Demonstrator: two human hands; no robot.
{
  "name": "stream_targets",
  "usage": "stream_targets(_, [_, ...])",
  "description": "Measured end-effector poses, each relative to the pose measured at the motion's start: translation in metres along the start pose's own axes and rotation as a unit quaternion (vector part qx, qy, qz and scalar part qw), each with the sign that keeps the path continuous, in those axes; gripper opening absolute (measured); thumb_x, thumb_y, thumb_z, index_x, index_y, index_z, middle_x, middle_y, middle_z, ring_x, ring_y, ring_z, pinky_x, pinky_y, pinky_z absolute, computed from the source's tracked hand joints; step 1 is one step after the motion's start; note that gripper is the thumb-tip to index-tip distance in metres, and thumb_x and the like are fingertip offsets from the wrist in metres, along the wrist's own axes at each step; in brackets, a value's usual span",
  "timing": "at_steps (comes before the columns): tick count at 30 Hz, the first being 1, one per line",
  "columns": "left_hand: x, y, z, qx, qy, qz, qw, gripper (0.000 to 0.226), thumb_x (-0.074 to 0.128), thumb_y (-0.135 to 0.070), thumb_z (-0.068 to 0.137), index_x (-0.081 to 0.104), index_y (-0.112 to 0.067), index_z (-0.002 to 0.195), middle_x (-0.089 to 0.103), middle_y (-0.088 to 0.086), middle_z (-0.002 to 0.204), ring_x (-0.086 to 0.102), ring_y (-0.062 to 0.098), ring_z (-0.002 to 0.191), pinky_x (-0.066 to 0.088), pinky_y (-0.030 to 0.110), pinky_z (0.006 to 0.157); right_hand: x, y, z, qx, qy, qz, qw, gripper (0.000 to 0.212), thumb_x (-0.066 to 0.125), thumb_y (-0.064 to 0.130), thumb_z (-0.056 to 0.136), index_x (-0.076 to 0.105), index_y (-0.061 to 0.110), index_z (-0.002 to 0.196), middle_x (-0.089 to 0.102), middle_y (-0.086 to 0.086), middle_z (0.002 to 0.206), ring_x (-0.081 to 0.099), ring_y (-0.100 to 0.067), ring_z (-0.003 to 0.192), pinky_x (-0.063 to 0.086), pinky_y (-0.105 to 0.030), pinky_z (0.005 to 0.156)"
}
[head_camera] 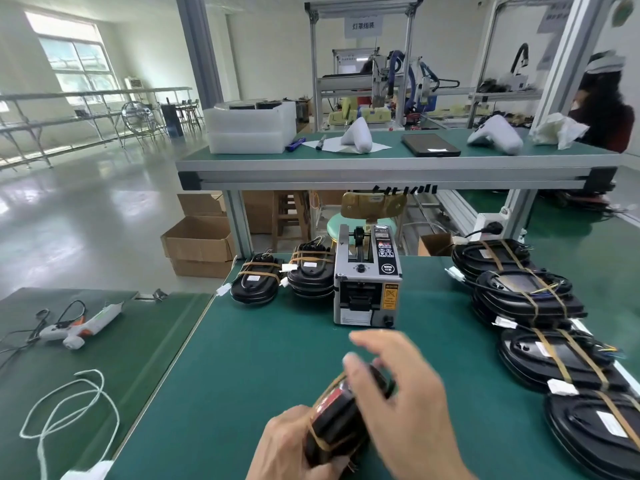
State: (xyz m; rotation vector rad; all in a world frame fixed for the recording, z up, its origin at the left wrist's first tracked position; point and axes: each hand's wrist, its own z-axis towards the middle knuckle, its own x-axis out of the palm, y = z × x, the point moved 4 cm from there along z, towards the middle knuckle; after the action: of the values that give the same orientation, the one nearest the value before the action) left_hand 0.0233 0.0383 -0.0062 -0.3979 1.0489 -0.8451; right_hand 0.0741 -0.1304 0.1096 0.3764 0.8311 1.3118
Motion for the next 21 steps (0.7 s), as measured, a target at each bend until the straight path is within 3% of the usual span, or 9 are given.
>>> stream_targets(2, [-0.003,-0.001,0.001,-0.001,-0.026,0.074,0.997,0.053,0.082,-0.046,0.083,0.066,-0.055,0.133,0.063,-0.011,0.079,0.065,-0.001,0.076,0.053,0.017,0.072,-0.014,-0.025,0.026,0.111,-0.06,0.039,0.991,0.015,0.063,0.043,0.094,0.073,0.039,0.104,0.072,0.018,0.103,0.065,-0.004,0.085,0.048,-0.013,0.076])
stream_targets(3, [-0.003,-0.004,0.001,0.003,-0.03,0.088,0.996,0.055,0.083,-0.044,0.081,0.066,-0.055,0.132,0.06,-0.011,0.074,0.062,-0.002,0.071,0.052,0.016,0.069,-0.019,-0.039,0.04,0.169,-0.073,0.055,0.981,0.013,0.063,0.041,0.095,0.074,0.038,0.101,0.073,0.015,0.096,0.064,-0.006,0.076,0.048,-0.016,0.07])
stream_targets(5, [-0.003,-0.008,-0.001,0.004,-0.041,0.071,0.997,0.055,0.086,-0.043,0.077,0.071,-0.05,0.13,0.061,-0.009,0.071,0.063,0.003,0.067,0.055,0.022,0.066,-0.014,-0.076,0.061,0.275,-0.067,0.078,0.956,0.01,0.066,0.029,0.098,0.076,0.03,0.099,0.076,0.009,0.087,0.066,-0.008,0.068,0.049,-0.023,0.067])
stream_targets(8, [-0.005,-0.01,0.002,-0.02,-0.06,0.067,0.996,0.05,0.088,-0.046,0.076,0.075,-0.046,0.124,0.067,-0.009,0.072,0.067,0.007,0.066,0.057,0.028,0.064,0.011,-0.125,0.077,0.424,-0.001,0.122,0.898,0.012,0.067,0.016,0.097,0.078,0.017,0.093,0.079,-0.006,0.091,0.069,-0.011,0.065,0.046,-0.025,0.065])
stream_targets(13, [-0.004,-0.012,0.002,-0.029,-0.031,0.064,0.997,0.054,0.089,-0.046,0.077,0.073,-0.046,0.128,0.062,-0.007,0.068,0.062,0.006,0.063,0.056,0.025,0.063,0.043,-0.161,0.085,0.469,0.011,0.1,0.877,0.017,0.066,0.01,0.092,0.079,0.014,0.081,0.08,-0.005,0.085,0.076,-0.015,0.067,0.047,-0.025,0.054])
stream_targets(21, [-0.002,-0.004,0.002,-0.016,-0.069,0.059,0.996,0.055,0.093,-0.041,0.066,0.075,-0.042,0.118,0.064,-0.01,0.068,0.064,0.007,0.061,0.056,0.023,0.06,0.074,-0.163,0.093,0.508,-0.076,0.121,0.849,0.015,0.07,0.008,0.086,0.074,0.012,0.072,0.074,0.001,0.058,0.075,-0.016,0.06,0.058,-0.033,0.062])
